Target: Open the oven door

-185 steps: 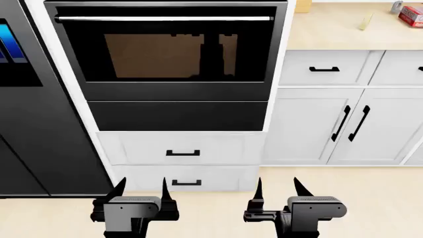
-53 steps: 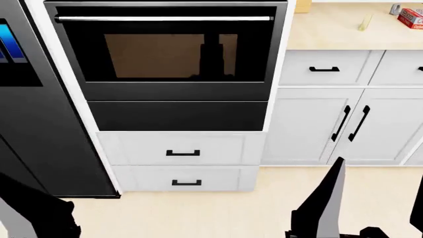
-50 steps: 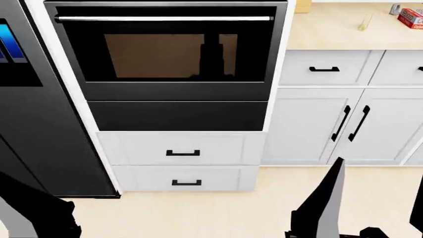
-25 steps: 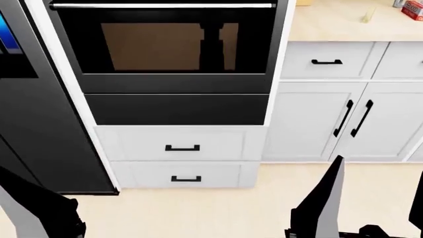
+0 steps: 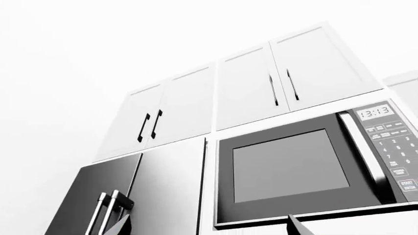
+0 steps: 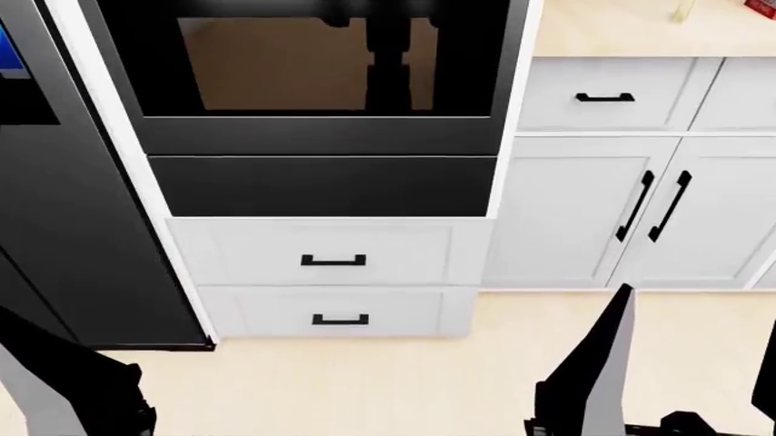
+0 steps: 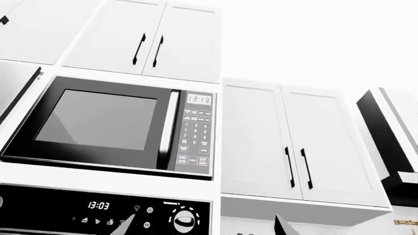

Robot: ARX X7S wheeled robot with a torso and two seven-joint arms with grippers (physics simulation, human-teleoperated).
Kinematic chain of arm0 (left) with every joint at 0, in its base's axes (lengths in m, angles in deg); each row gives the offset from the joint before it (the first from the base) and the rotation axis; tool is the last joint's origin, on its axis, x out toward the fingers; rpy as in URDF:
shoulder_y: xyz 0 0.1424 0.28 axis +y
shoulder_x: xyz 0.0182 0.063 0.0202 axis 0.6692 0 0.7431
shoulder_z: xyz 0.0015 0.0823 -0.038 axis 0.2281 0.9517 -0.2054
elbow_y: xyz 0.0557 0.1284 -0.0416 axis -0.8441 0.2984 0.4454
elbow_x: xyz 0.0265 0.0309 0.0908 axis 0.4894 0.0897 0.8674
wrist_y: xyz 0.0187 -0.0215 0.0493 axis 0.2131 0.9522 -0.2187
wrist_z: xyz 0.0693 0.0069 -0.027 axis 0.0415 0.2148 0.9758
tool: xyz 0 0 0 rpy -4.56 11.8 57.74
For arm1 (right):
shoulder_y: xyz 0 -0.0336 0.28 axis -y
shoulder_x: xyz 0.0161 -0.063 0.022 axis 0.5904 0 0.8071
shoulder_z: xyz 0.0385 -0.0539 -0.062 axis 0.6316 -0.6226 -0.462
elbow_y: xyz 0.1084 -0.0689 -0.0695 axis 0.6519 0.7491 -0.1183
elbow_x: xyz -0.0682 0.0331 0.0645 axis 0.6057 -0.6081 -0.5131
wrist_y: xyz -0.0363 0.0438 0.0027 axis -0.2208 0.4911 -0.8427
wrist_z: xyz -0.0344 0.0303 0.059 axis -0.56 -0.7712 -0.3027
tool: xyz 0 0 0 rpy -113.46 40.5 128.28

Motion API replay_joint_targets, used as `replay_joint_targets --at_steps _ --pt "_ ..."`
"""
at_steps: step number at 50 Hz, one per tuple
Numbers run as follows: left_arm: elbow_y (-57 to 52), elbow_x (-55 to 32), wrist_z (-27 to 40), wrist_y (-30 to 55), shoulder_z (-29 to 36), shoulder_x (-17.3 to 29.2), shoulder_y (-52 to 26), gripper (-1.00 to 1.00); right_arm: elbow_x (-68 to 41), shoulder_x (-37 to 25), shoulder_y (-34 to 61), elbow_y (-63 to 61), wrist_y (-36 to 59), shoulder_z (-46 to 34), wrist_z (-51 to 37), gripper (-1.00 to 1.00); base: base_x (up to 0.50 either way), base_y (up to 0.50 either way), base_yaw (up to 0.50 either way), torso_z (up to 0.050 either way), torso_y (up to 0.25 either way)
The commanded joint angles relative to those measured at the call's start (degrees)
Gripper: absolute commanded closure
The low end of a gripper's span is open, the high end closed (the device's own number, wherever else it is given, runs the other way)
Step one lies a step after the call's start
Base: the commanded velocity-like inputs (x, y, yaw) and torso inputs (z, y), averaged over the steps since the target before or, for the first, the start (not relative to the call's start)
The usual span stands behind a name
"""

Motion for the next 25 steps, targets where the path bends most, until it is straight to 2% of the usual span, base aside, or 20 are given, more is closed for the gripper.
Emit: replay_joint_targets --at_steps 1,25 --pt "-0.13 0.08 0.64 0.32 0.30 0.39 -0.07 -1.00 -0.18 -0.33 0.24 0.00 0.20 -0.15 -0.30 -1.00 0.00 0.00 0.00 -0.050 0.000" --pt "-0.10 0.60 1.92 0.33 0.89 1.16 -0.10 -1.00 0.19 -0.76 -0.31 -0.04 -0.32 -0.65 -1.15 -1.00 0.00 0.00 0.00 -0.050 0.000"
